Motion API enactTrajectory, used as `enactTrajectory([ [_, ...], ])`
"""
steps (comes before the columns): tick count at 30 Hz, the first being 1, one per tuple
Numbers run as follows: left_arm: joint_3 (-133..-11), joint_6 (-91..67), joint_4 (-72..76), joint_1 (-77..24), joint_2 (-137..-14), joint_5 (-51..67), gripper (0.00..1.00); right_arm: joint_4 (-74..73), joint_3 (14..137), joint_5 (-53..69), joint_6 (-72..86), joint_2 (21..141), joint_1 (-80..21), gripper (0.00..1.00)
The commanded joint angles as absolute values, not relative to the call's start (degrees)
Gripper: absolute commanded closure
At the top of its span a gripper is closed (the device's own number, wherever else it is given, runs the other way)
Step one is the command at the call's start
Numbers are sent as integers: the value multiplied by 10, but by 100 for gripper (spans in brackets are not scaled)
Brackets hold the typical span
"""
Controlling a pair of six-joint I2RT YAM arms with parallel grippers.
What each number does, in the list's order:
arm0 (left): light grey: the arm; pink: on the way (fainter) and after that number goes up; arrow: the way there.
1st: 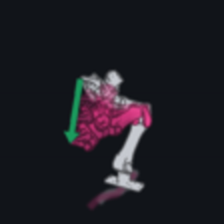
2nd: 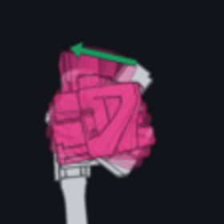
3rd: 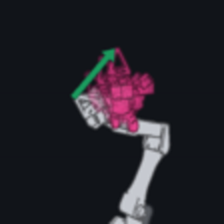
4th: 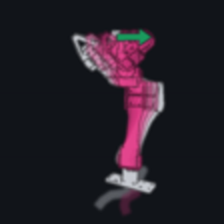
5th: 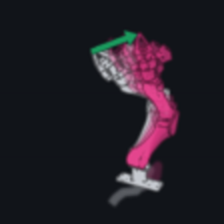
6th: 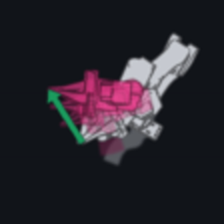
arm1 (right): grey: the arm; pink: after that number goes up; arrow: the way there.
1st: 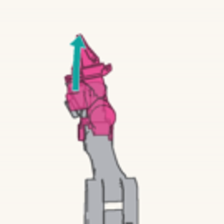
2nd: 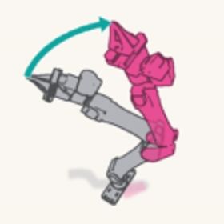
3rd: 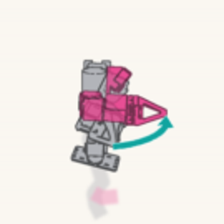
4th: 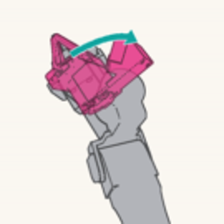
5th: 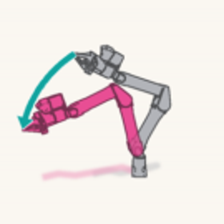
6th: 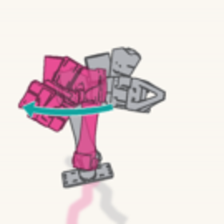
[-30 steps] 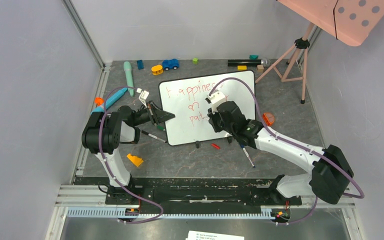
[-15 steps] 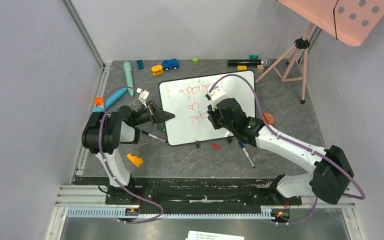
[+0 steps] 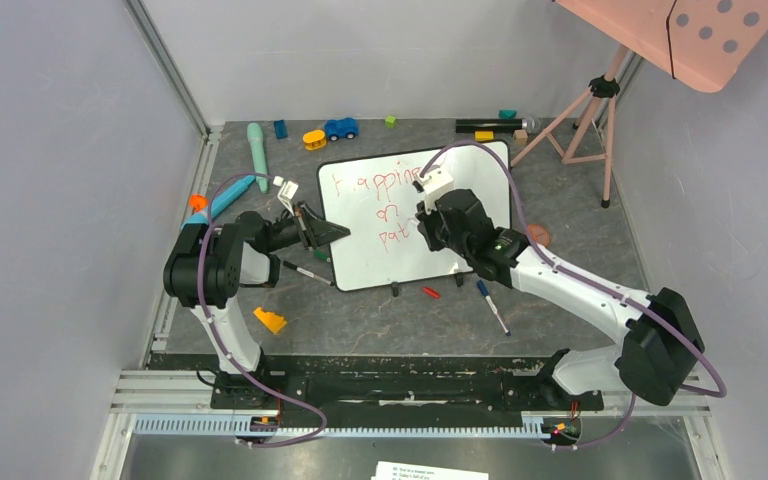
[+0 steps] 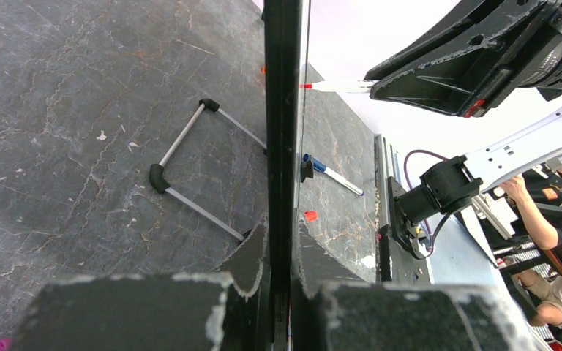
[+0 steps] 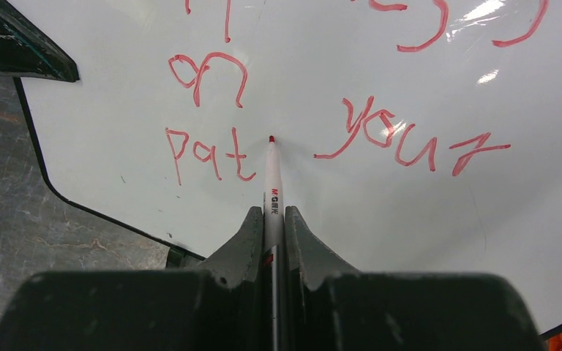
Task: Write a sentence on the whiteboard
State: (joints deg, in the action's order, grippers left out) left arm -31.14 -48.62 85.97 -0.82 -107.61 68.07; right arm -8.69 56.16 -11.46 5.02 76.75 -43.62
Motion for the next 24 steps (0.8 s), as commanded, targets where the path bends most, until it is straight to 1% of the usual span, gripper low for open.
enactTrajectory([
  [1,-316,-438,892,-1,-1071,676,98,-69,577,-118,44,775,-433,100],
  [24,-316,-438,892,-1,-1070,677,98,-42,466,-91,64,726,-431,100],
])
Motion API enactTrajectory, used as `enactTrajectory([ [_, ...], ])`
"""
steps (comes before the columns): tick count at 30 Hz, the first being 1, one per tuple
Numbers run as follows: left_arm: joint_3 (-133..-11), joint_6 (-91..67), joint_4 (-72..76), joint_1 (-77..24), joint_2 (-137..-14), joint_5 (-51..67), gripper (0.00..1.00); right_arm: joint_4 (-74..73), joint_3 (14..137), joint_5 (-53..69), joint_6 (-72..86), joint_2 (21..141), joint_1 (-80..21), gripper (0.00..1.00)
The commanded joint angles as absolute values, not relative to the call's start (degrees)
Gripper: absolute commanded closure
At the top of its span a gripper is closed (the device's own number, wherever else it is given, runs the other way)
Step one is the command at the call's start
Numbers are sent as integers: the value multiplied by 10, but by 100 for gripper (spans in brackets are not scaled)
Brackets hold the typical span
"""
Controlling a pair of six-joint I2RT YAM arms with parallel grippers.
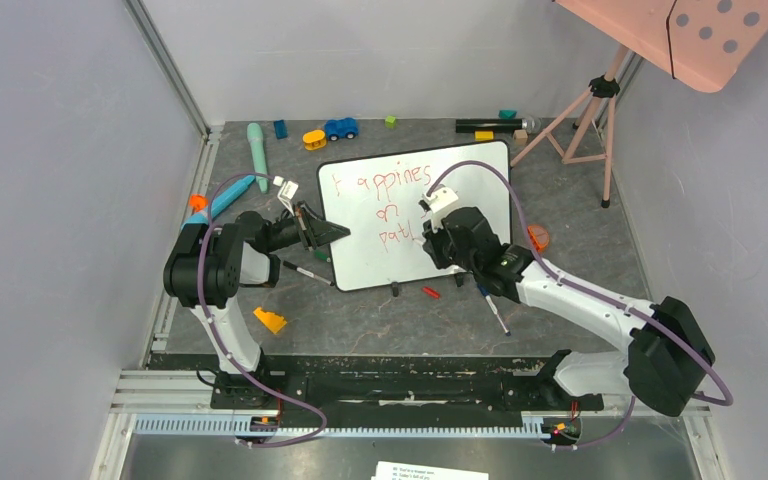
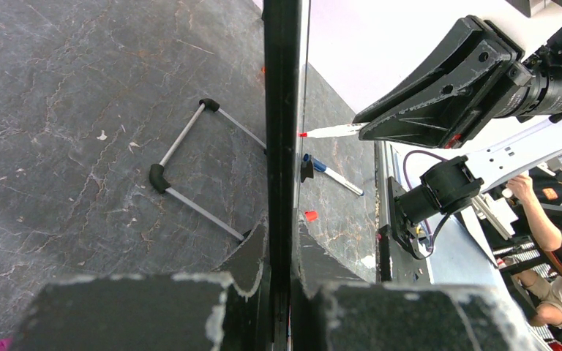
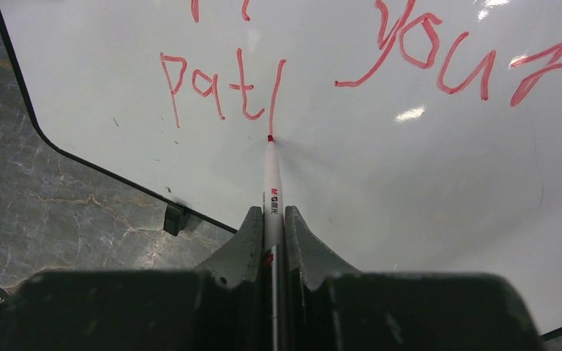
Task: Write a sentence on the whiteboard
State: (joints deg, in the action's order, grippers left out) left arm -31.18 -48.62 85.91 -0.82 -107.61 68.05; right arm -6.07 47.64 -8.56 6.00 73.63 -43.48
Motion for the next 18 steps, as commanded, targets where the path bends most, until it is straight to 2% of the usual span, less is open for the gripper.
enactTrajectory([
  [1,-316,-438,892,-1,-1071,677,98,-43,468,-91,64,727,-431,100],
  [18,-315,-437,892,-1,-1069,677,98,-56,536,-108,46,757,-430,100],
])
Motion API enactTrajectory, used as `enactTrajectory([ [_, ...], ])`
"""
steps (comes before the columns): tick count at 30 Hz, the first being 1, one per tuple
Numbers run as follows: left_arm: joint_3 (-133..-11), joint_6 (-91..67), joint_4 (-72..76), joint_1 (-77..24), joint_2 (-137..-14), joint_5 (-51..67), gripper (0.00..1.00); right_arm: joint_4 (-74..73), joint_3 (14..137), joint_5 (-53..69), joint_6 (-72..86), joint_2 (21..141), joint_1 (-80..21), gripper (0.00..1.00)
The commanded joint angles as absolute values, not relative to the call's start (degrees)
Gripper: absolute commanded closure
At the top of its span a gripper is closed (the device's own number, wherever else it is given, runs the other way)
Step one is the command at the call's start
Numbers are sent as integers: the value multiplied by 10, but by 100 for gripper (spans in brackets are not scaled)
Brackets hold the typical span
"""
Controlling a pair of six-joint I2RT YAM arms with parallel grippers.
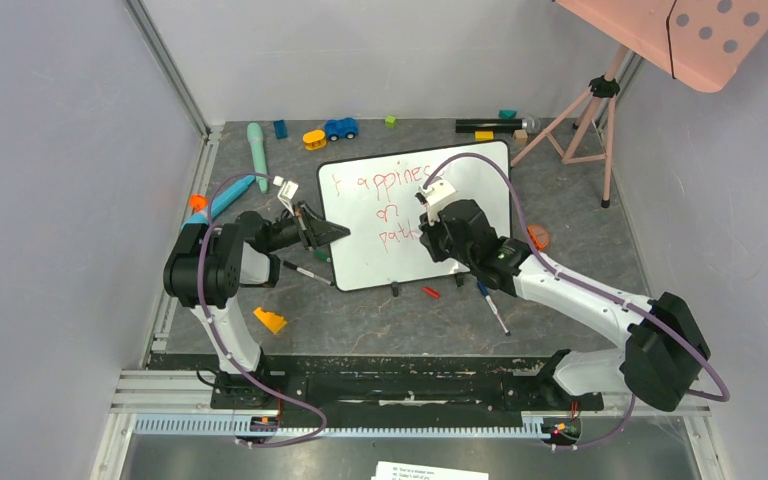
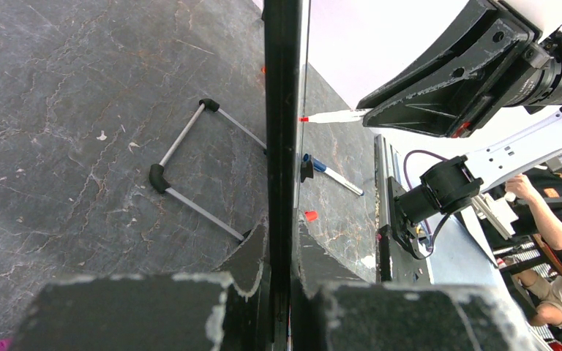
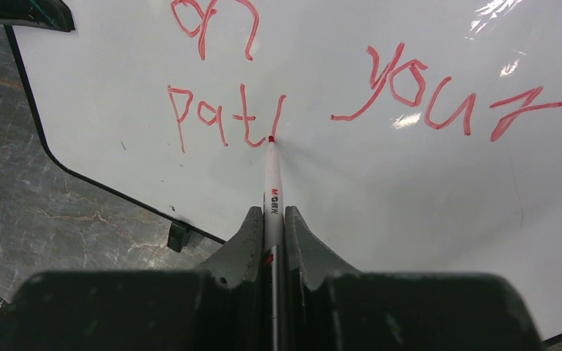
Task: Write a sentence on the whiteboard
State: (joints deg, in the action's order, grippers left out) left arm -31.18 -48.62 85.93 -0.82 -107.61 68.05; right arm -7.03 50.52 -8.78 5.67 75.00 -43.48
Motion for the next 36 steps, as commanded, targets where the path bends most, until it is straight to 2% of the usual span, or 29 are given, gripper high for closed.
enactTrajectory([
  [1,-315,-437,892,-1,-1070,677,98,-57,538,-110,45,757,-430,100],
  [17,-315,-438,892,-1,-1069,677,98,-72,535,-122,42,745,-415,100],
  [36,-315,-438,892,-1,-1069,677,98,-67,474,-88,48,721,-413,100],
])
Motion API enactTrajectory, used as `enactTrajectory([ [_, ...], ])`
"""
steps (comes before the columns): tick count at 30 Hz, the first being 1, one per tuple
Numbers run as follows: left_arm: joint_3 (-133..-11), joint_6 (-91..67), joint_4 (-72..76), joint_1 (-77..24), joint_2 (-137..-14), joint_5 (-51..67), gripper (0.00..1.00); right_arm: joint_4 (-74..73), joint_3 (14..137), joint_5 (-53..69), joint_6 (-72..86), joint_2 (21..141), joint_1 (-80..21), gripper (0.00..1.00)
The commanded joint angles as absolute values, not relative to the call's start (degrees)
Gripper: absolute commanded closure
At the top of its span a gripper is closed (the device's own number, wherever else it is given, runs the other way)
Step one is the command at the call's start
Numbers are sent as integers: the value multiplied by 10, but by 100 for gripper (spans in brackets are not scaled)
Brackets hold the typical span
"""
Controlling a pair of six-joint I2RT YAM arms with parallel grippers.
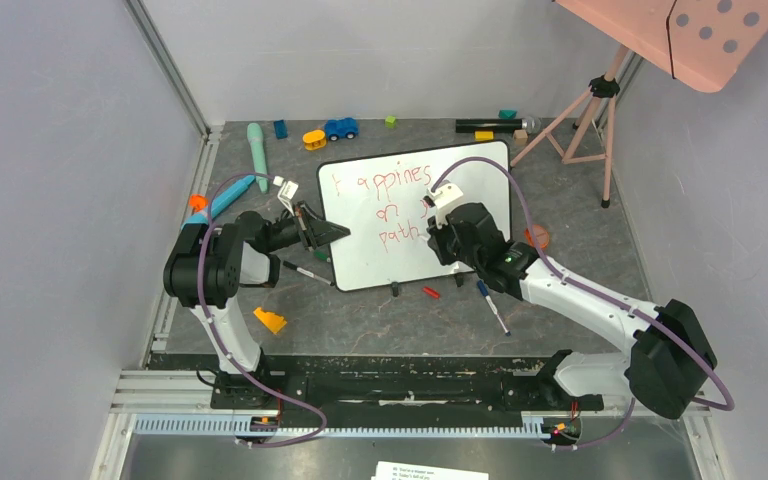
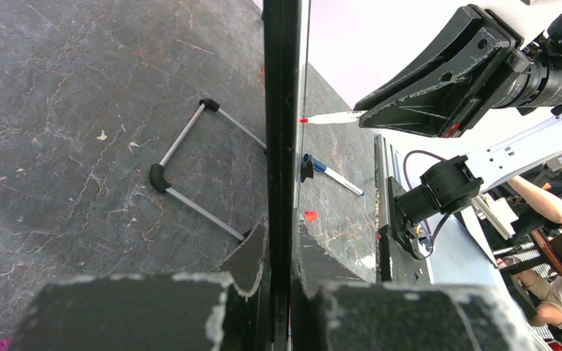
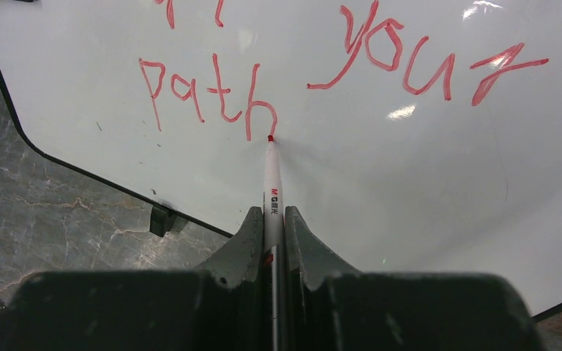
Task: Write a sentence on the whiteboard
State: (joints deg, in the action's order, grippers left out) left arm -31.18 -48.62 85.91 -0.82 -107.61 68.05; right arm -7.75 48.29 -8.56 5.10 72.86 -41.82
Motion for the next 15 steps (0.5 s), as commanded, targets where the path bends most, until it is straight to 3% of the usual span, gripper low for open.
enactTrajectory([
  [1,-315,-438,892,-1,-1070,678,98,-67,475,-88,48,720,-413,100],
  [15,-316,-438,892,-1,-1069,678,98,-86,484,-79,49,665,-413,100],
])
